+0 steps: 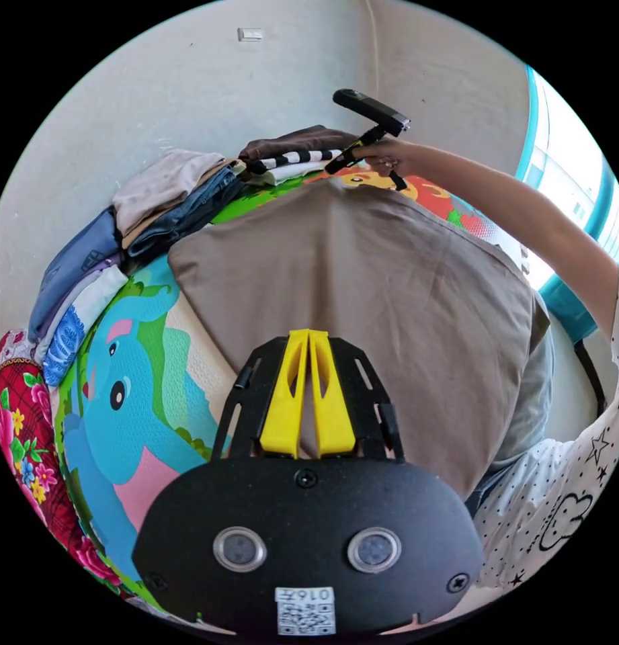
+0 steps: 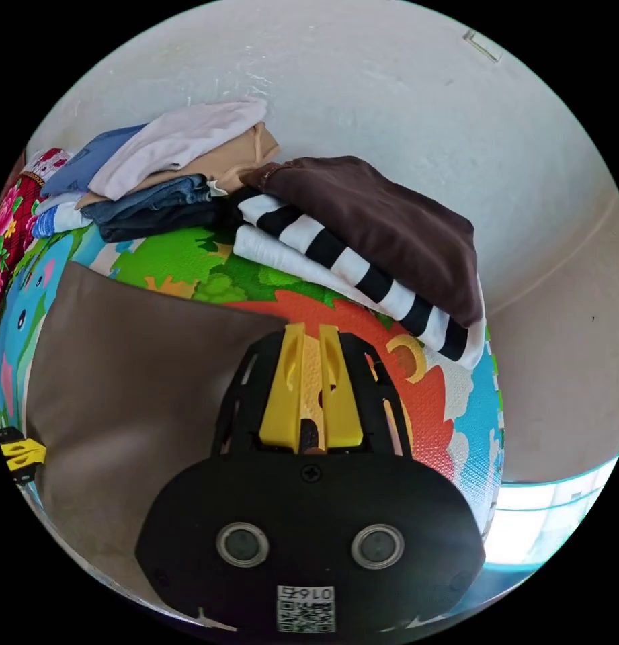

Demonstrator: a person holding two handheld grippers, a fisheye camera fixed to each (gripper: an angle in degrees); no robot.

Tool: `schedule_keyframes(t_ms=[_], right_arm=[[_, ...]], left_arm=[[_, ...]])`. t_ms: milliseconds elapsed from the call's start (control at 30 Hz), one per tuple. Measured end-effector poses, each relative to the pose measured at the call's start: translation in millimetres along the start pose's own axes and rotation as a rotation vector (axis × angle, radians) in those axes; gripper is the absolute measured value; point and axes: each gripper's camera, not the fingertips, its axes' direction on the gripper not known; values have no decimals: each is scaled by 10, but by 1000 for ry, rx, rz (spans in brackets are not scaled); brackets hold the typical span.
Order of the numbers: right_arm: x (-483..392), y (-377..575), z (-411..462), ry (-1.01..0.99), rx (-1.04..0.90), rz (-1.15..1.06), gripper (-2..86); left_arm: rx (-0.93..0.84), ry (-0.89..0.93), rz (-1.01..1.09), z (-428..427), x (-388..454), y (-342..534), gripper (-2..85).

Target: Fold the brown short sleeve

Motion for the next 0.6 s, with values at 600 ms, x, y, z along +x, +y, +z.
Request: schedule_keyframes(t_ms=[600], right_arm=[[1880,797,-145,-888,-181,64,24]], left_arm=[[18,119,-224,-370,-1165,-592,-10]])
